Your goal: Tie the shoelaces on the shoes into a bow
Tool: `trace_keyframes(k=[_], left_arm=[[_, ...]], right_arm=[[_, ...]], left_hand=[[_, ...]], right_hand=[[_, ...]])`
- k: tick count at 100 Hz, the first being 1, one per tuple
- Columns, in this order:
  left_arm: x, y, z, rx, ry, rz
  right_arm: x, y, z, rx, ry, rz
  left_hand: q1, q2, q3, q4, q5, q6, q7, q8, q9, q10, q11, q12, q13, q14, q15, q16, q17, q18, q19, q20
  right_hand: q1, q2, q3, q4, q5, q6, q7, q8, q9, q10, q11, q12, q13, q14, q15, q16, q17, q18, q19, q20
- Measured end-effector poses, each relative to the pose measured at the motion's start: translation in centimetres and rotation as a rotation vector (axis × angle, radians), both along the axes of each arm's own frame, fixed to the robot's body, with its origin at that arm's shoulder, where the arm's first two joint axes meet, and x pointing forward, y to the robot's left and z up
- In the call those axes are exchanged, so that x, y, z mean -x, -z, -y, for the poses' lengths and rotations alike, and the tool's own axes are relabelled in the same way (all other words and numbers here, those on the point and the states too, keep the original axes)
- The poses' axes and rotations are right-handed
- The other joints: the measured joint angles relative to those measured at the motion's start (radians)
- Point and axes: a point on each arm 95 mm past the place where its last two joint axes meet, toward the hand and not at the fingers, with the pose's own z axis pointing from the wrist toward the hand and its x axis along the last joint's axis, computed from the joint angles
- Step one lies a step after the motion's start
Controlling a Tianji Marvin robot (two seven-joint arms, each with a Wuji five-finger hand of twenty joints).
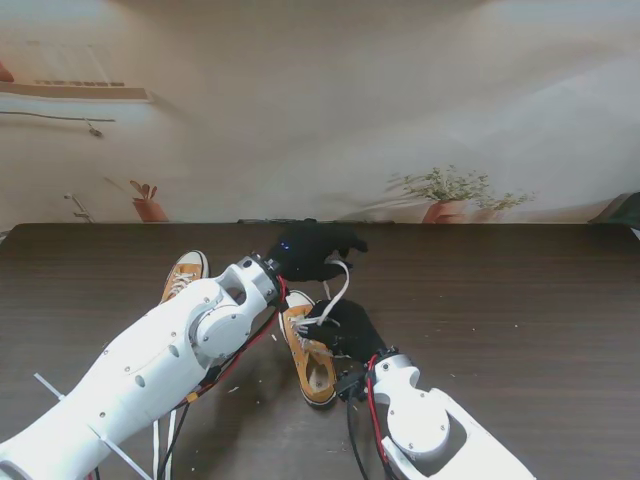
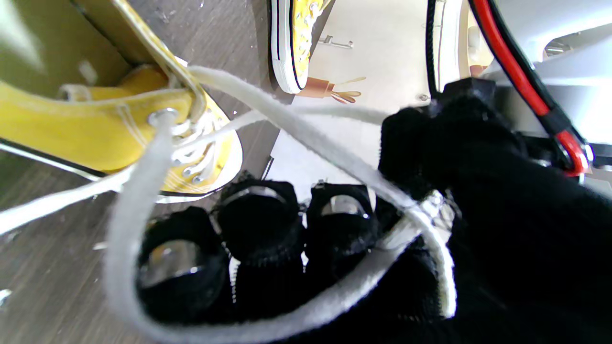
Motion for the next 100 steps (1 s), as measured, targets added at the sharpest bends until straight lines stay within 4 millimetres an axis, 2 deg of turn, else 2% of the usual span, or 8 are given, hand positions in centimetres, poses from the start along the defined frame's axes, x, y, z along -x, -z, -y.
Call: trace_keyframes(k=[7,16,35,42,50,56,69,100], left_arm=[[0.3,-0.1,-0.3,-0.125,0.021,-0.057],[0.8,-0.8,-0.9,-0.221,0.034,-0.032],[0.8,-1.2,-3.3,-0.244,0.030,-0.039],[1.0,-1.2,-4.0,-0.248,0.014,-0.036],[1.2,-1.1,-4.9,-0.240,-0.013,-0.031],[1.3,-0.9,-5.7,-0.218,-0.034,-0.044],[1.6,-0.5,-7.1,-0.079,-0.066,-0.149],[2.1,0.6,-10.0,0.192,-0.246,-0.067]], right_arm=[[0.0,0.0,0.0,0.001,0.000,-0.001],[0.0,0.0,0.0,0.002,0.000,-0.001],[-0.1,-0.1,0.1,0.007,0.004,-0.004],[-0.1,-0.2,0.2,0.009,0.005,-0.003],[-0.2,-0.2,0.2,0.011,0.004,-0.002],[-0.2,-0.2,0.2,0.012,0.005,-0.001],[-0.1,-0.2,0.2,0.014,0.007,-0.004],[-0.1,-0.3,0.1,0.024,0.004,0.000]], left_hand=[[-0.059,-0.027,0.090,0.000,-0.044,0.000,-0.073,-0.015,-0.161,0.006,-0.038,-0.124,-0.147,-0.004,-0.118,0.000,-0.160,0.000,-0.136,0.009],[-0.100,-0.098,0.172,0.000,-0.067,0.000,-0.121,-0.041,-0.262,0.007,-0.095,-0.195,-0.251,-0.012,-0.211,-0.002,-0.263,0.000,-0.270,0.009],[-0.177,-0.203,0.217,-0.028,-0.088,0.018,-0.195,-0.078,-0.378,0.030,-0.179,-0.263,-0.363,-0.010,-0.327,-0.030,-0.350,0.000,-0.433,0.009],[-0.233,-0.197,0.152,-0.040,-0.104,0.019,-0.221,-0.090,-0.411,0.039,-0.201,-0.284,-0.389,-0.003,-0.364,-0.034,-0.375,0.000,-0.480,0.009],[-0.280,-0.107,0.053,-0.042,-0.129,0.021,-0.243,-0.092,-0.445,0.050,-0.224,-0.303,-0.437,0.006,-0.389,-0.045,-0.402,-0.001,-0.536,0.009],[-0.278,-0.003,-0.132,-0.042,-0.153,0.024,-0.270,-0.092,-0.476,0.057,-0.244,-0.311,-0.471,0.014,-0.419,-0.052,-0.425,-0.001,-0.595,0.012],[-0.184,0.140,-0.467,0.010,-0.168,0.028,-0.286,-0.092,-0.502,0.068,-0.263,-0.316,-0.493,0.019,-0.456,-0.057,-0.449,-0.001,-0.673,0.035],[-0.108,0.183,-0.500,0.045,-0.189,0.028,-0.278,-0.092,-0.500,0.105,-0.272,-0.317,-0.501,0.084,-0.469,-0.059,-0.439,-0.001,-0.712,0.055]], right_hand=[[0.000,0.000,0.000,0.000,0.000,0.000,0.000,0.000,0.000,0.000,0.000,0.000,0.000,0.004,0.000,0.000,0.000,0.000,0.000,0.000],[0.000,0.000,0.000,0.000,0.000,0.000,0.000,0.000,0.000,0.000,0.000,0.000,0.000,0.004,0.000,0.000,-0.002,0.001,0.000,0.000],[0.000,0.002,0.000,0.000,0.000,0.000,-0.001,0.001,0.000,0.000,0.000,0.000,0.000,0.004,0.000,0.000,-0.003,0.001,0.000,0.000],[0.000,0.002,0.000,0.000,0.000,0.000,-0.001,0.001,0.000,0.004,0.000,0.000,0.000,0.004,0.000,0.000,-0.004,0.001,0.000,0.000],[0.000,0.002,0.000,0.000,0.000,0.000,-0.001,0.002,0.000,0.004,0.000,0.001,0.000,0.004,0.000,0.000,-0.004,0.001,-0.001,0.000],[0.000,0.004,0.000,0.000,0.000,0.000,-0.001,0.002,0.000,0.004,0.000,0.001,0.000,0.004,0.000,0.000,-0.004,0.001,-0.001,0.000],[0.000,0.005,0.000,0.000,0.000,0.000,-0.001,0.002,0.000,0.005,0.000,0.001,0.000,0.004,0.000,0.000,-0.010,0.002,-0.001,0.000],[0.000,0.005,0.000,0.000,0.000,0.000,-0.002,0.003,0.000,0.006,0.000,0.011,0.000,0.004,0.000,0.000,-0.014,0.011,-0.004,0.000]])
